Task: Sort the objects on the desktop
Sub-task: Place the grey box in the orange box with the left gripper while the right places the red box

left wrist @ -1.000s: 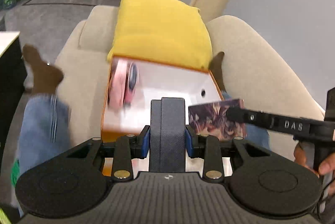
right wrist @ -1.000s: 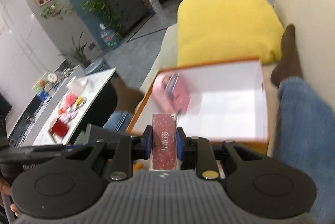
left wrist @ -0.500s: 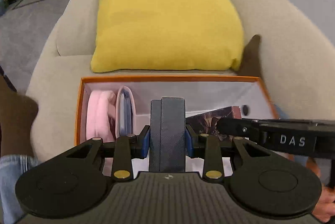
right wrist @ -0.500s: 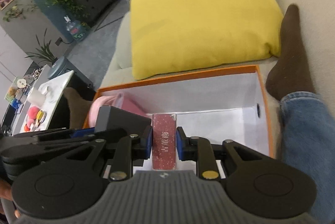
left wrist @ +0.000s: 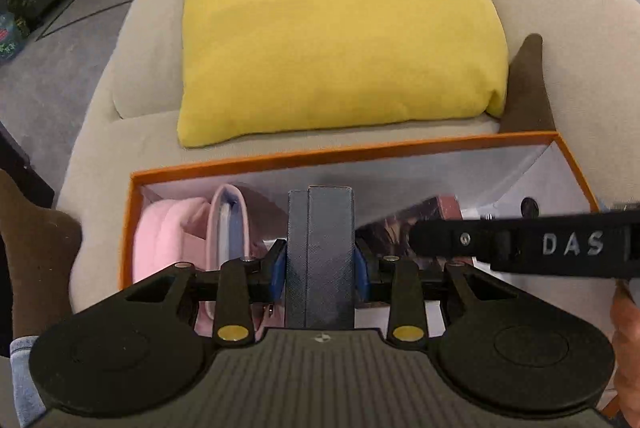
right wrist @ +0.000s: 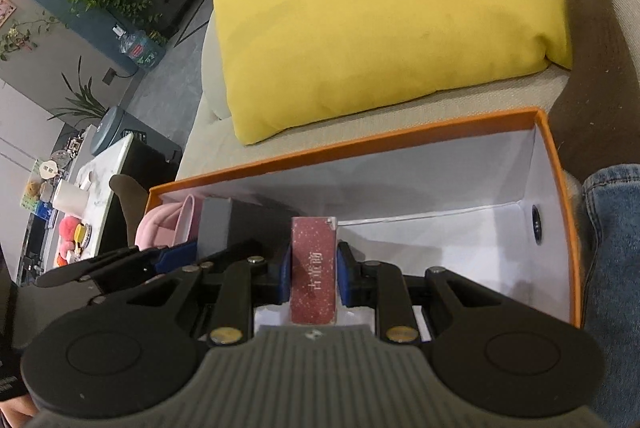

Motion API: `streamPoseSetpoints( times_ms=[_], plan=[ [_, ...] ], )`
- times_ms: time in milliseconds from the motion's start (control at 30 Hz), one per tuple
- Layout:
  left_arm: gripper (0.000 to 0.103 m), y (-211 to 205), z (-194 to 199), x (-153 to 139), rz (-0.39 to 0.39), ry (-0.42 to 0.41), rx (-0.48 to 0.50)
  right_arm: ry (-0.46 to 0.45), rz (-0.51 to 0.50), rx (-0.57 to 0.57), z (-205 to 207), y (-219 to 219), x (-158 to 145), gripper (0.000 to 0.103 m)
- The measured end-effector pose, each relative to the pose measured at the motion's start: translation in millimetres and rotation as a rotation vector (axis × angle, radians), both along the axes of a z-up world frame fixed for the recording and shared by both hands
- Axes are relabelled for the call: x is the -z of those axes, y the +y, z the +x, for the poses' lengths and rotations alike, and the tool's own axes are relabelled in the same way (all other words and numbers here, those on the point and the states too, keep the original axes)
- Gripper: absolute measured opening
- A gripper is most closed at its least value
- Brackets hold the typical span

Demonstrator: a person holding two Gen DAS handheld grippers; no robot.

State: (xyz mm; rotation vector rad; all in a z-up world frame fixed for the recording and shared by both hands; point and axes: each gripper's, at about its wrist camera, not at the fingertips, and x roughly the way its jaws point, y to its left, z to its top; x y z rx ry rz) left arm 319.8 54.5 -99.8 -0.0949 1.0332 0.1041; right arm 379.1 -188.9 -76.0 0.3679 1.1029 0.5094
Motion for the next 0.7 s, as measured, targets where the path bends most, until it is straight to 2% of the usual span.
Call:
streamPoseSetpoints(
  times_ms=[100,200,367,500,567,700],
  plan=[
    [0.041,-0.2,-1.6,1.5,0.020,-0.017,-0.003,0.007,0.010,0.000,3.3,0.4,3.1,0.024],
    [0.051,2.5,-4.5,-0.9,-0.004,-0.038,0.014,0.020,0.021,0.002,5.5,0.2,6.4,0.024],
    [0.054,4.1,-10.3,-9.2,0.001,-0.055,0.035,0.021,0.016,0.023,7.9,-1.2,9.1,0.024],
    [0.056,8.5,-30.3,-29.3,-0.006,-0.122,0.071,0.038,0.013,0.016,6.9,0.9,11.6,0.024],
    [0.058,12.8,-45.0,-40.6,0.015,-0.167,0.068,0.027,-0.007,0.010,5.8,5.0,10.4,0.024],
    [0.059,28.0,-72.9,-54.6,0.062,-0.229,0.003,0.014,-0.041,-0.003,6.8,16.1,3.8,0.024]
  ],
)
